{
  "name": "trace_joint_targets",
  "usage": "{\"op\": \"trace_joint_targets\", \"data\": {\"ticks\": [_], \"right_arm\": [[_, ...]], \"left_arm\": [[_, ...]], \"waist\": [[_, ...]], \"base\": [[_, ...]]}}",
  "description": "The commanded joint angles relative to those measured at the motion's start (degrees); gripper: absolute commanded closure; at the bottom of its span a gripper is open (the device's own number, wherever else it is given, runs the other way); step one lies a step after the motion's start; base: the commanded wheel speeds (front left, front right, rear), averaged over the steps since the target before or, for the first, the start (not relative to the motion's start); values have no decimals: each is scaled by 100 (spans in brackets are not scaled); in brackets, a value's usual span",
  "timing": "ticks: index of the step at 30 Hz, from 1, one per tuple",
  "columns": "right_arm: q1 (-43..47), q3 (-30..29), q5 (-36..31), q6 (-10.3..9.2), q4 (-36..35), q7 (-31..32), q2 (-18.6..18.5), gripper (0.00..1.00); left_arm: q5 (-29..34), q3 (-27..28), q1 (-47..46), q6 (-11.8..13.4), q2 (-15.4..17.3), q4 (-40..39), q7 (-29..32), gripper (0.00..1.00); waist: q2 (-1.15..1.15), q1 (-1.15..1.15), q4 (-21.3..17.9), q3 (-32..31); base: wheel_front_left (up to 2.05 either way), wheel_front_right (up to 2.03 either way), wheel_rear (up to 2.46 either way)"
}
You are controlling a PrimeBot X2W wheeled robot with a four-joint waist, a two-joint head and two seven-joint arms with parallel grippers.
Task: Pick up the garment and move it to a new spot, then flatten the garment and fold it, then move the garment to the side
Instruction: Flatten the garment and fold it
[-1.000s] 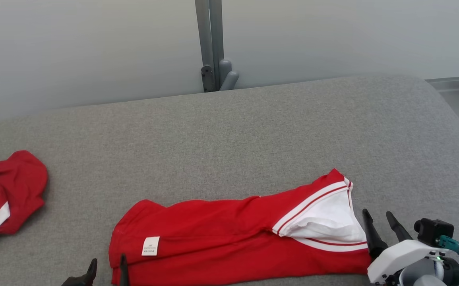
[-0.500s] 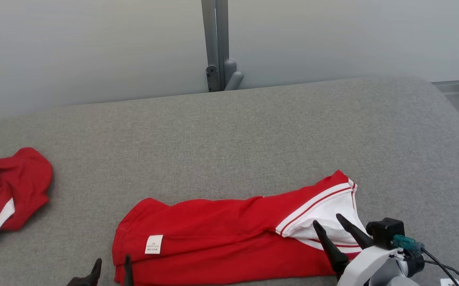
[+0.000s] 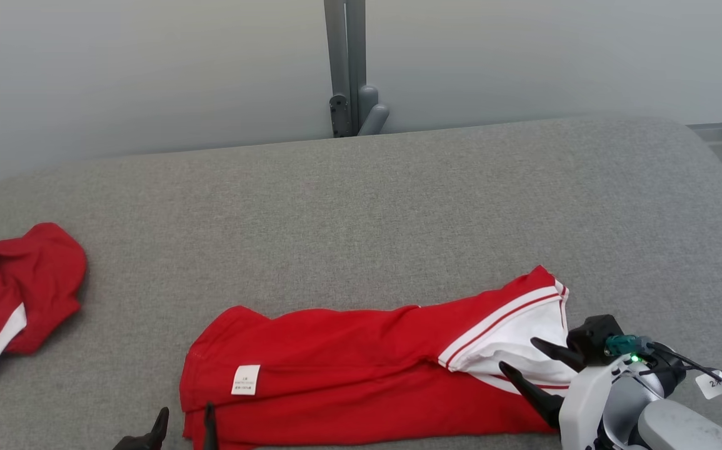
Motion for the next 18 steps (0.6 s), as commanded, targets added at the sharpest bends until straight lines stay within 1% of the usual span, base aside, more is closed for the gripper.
{"op": "trace_joint_targets", "data": {"ticks": [1,4,7,8,9,11,13,14,15,16,18], "right_arm": [[-59,44,63,-3,-19,46,-56,0],[-283,291,212,-3,-11,286,-232,0],[-375,422,360,-3,6,403,-300,0],[-387,465,401,-3,13,434,-316,7],[-401,509,428,-3,19,459,-330,11],[-438,554,478,-3,53,481,-364,15],[-468,586,498,-3,116,486,-381,24],[-473,611,506,-3,129,474,-367,34],[-469,635,516,-3,144,470,-348,51],[-469,673,534,-3,170,485,-333,75],[-466,701,530,-3,185,452,-326,100]], "left_arm": [[-38,2,-39,24,23,5,0,0],[-59,-3,-58,28,23,17,0,0],[-71,7,-78,39,23,17,0,0],[-80,16,-79,42,23,13,0,0],[-75,20,-74,35,23,5,0,0],[-74,42,-73,38,23,-5,0,0],[-71,50,-84,42,23,-10,0,0],[-76,56,-92,47,23,-14,0,0],[-78,60,-94,53,23,-19,0,0],[-80,67,-91,62,23,-29,0,0],[-74,68,-91,64,23,-37,0,0]], "waist": [[0,0,27,15],[0,0,116,52],[0,0,180,79],[0,0,195,85],[0,0,208,93],[0,0,229,112],[0,0,240,133],[0,0,243,143],[0,0,242,150],[0,0,230,162],[0,0,216,168]], "base": [[0,0,0],[0,0,0],[0,0,0],[0,0,0],[0,0,0],[0,0,0],[0,0,0],[0,0,0],[0,0,0],[0,0,0],[0,0,0]]}}
